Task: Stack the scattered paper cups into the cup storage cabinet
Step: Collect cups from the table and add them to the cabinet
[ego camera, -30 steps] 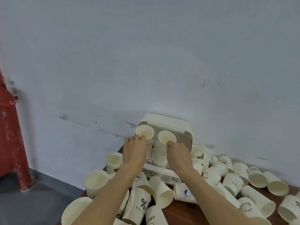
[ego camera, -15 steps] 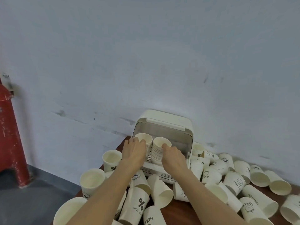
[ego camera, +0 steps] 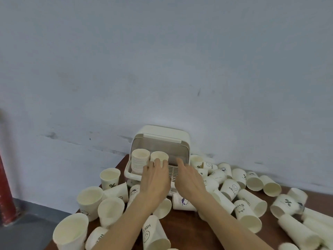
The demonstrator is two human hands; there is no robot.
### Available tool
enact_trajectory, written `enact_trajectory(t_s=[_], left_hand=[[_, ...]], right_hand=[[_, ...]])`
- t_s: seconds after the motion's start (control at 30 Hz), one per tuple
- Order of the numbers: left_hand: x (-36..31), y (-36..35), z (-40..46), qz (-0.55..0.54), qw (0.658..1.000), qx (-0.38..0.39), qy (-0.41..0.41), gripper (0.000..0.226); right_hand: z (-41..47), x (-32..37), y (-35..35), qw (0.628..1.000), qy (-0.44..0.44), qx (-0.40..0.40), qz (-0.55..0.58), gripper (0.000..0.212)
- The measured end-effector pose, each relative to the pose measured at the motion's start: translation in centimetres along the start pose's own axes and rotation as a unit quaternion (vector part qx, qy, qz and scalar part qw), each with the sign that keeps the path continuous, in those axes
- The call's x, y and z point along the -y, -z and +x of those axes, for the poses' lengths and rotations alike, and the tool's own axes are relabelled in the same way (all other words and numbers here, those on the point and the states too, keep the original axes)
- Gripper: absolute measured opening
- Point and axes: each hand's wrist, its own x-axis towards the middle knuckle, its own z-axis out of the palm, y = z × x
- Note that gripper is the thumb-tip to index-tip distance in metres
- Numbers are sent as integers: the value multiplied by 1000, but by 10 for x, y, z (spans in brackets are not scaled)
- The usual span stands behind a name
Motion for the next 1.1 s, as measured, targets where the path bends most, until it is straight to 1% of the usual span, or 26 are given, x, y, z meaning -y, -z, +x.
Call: enact_trajectory(t_s=[0.07, 0.17, 0.33, 0.4, 0.47, 0.53, 0.67, 0.8, 0.87, 1.03, 1.1], left_hand=[[-18, 11, -11, -14, 1000, -2, -18, 37], [-46, 27, -28, -28, 999, -4, -42, 37], [-84, 38, -49, -61, 996, -17, -69, 39], [-97, 40, -57, -74, 994, -16, -82, 39], [-108, 41, -65, -79, 993, -5, -90, 40], [-118, 42, -70, -77, 992, 1, -97, 39], [-136, 42, -73, -68, 992, 8, -109, 40], [-147, 35, -69, -57, 991, 17, -120, 45], [-151, 31, -67, -52, 991, 22, -122, 45], [-162, 19, -64, -41, 990, 28, -135, 39], [-165, 14, -63, -42, 989, 31, -139, 38]], right_hand=[[-15, -9, 12, 1000, -4, 6, 2, 39], [-37, -23, 32, 1000, -21, 8, 12, 39], [-76, -43, 64, 999, -40, 7, 10, 27], [-91, -53, 72, 999, -53, 5, 3, 31], [-103, -64, 79, 997, -71, -1, 1, 40], [-113, -75, 84, 996, -85, -10, 4, 44], [-127, -97, 91, 994, -107, -13, 7, 32], [-135, -117, 96, 991, -133, -12, 1, 26], [-138, -127, 98, 990, -144, -11, 6, 27], [-143, -154, 93, 989, -149, -16, 8, 42], [-145, -163, 90, 987, -161, -15, 12, 42]])
